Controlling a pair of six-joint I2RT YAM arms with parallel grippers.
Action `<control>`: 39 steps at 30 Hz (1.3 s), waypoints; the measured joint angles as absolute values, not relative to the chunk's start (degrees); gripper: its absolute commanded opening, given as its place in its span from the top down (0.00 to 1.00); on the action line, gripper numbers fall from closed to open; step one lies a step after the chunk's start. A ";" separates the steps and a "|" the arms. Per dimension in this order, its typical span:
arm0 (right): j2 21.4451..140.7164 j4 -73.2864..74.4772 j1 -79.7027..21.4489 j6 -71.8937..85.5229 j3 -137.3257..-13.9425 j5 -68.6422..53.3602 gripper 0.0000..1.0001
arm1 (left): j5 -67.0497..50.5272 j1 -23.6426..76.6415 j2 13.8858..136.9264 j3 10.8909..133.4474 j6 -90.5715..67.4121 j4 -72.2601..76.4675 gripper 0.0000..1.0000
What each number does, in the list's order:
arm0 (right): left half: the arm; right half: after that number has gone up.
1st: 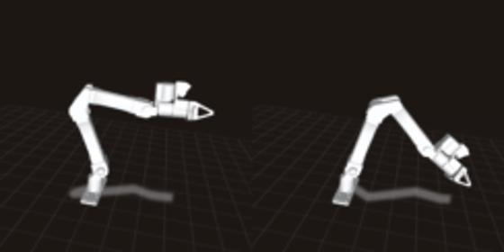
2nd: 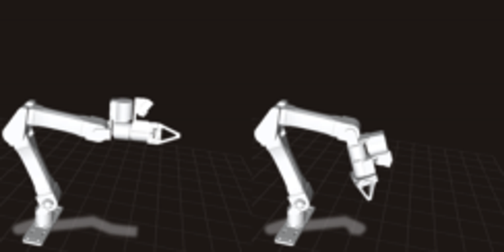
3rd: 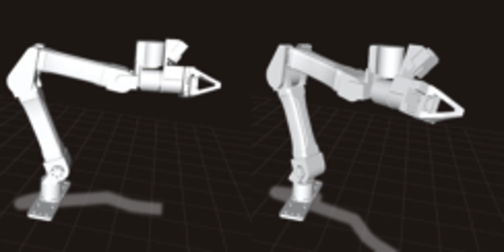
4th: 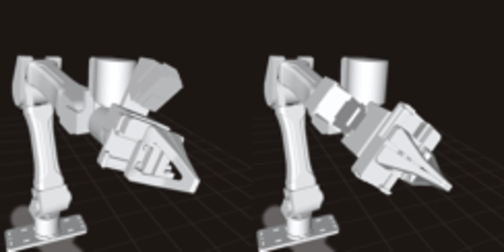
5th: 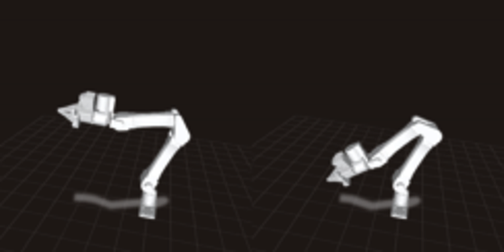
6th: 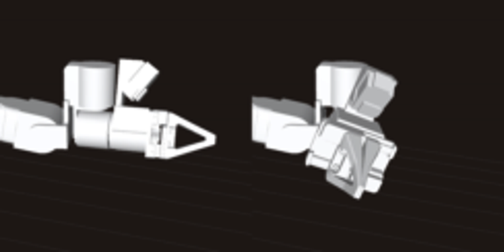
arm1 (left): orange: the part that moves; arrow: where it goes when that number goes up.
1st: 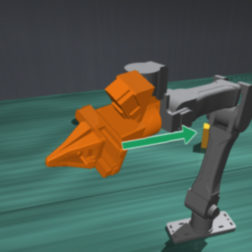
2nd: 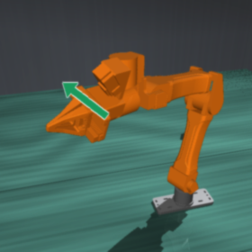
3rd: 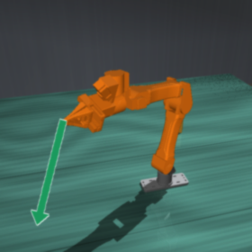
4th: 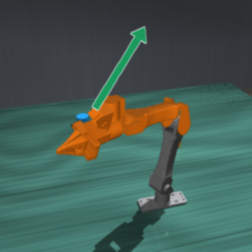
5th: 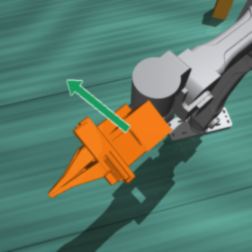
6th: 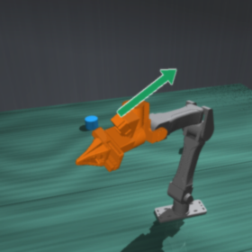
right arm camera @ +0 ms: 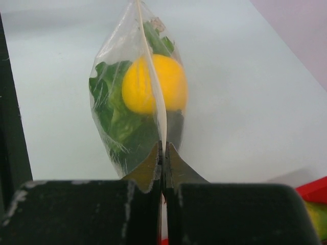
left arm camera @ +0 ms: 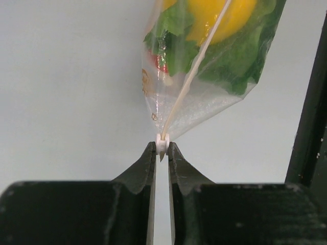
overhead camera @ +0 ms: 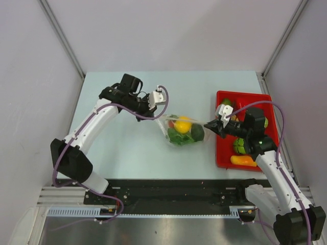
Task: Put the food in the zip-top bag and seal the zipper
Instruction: Zip the zipper food storage bag at the center of the board, then place the zipper food storage bag at the center of the board.
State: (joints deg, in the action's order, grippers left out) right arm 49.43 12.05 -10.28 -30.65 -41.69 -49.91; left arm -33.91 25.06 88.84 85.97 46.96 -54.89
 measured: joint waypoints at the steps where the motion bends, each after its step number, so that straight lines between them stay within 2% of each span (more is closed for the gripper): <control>1: 49.52 11.60 -10.85 -30.35 -41.71 -49.76 1.00 | -33.67 24.86 88.40 85.89 46.54 -54.96 0.46; 3: 49.89 10.41 -13.10 -29.56 -41.71 -48.27 1.00 | -33.32 24.18 87.33 85.86 45.98 -54.72 0.31; 4: 50.06 9.96 -13.85 -29.23 -41.71 -47.83 1.00 | -33.39 23.86 86.83 85.86 45.89 -54.61 0.19; 6: 50.43 8.73 -16.03 -28.73 -41.71 -46.74 1.00 | -33.80 23.44 85.23 85.56 44.80 -53.54 0.15; 10: 51.07 7.27 -19.31 -28.32 -41.71 -45.30 1.00 | -34.65 25.54 82.11 85.06 42.92 -50.02 0.13; 17: 51.88 5.21 -22.11 -27.44 -41.71 -43.00 1.00 | -38.20 35.38 83.50 84.18 41.43 -43.90 0.19; 20: 51.92 4.84 -22.59 -27.05 -41.71 -42.41 1.00 | -39.44 38.02 84.18 81.91 41.41 -43.16 0.29; 21: 51.92 4.82 -22.65 -27.03 -41.71 -42.30 1.00 | -39.62 38.76 84.38 81.14 41.36 -42.87 0.39; 23: 51.92 4.82 -22.81 -26.98 -41.71 -42.15 1.00 | -39.83 40.01 85.06 80.18 40.99 -42.44 0.51; 24: 51.92 4.82 -22.85 -26.98 -41.71 -41.98 1.00 | -39.88 40.36 85.52 80.07 40.75 -42.19 0.62; 26: 51.90 4.84 -22.92 -26.98 -41.71 -41.78 1.00 | -39.81 40.91 86.56 80.05 40.56 -41.63 0.71; 27: 51.90 4.93 -22.92 -27.00 -41.71 -41.71 1.00 | -39.75 40.97 87.11 80.05 40.80 -41.25 0.80; 29: 51.90 4.95 -22.92 -26.98 -41.71 -41.50 1.00 | -39.22 40.97 88.05 80.05 41.12 -41.21 0.90; 30: 51.90 4.97 -22.92 -27.00 -41.71 -41.41 1.00 | -39.03 40.97 88.36 80.05 41.10 -41.21 1.00; 31: 51.90 5.02 -22.92 -27.00 -41.71 -41.36 1.00 | -38.74 40.91 88.51 80.05 41.04 -41.19 1.00; 32: 51.90 5.08 -22.92 -27.00 -41.71 -41.36 0.97 | -38.33 40.80 88.53 80.05 40.97 -41.12 1.00; 33: 51.90 5.10 -22.92 -27.00 -41.71 -41.34 0.73 | -37.91 40.56 88.53 80.12 40.66 -41.01 1.00; 35: 51.90 5.06 -22.92 -26.57 -41.71 -41.04 0.45 | -37.63 39.97 88.90 80.93 40.27 -41.19 1.00; 36: 51.90 4.80 -22.92 -26.09 -41.76 -40.69 0.23 | -37.32 39.07 89.93 82.89 39.75 -42.37 1.00; 38: 51.92 4.01 -22.87 -24.84 -41.91 -39.16 0.11 | -36.16 37.08 92.82 87.88 38.96 -43.53 1.00; 39: 51.99 3.44 -22.68 -24.12 -41.93 -38.28 0.01 | -35.53 35.70 95.20 92.05 38.46 -44.56 1.00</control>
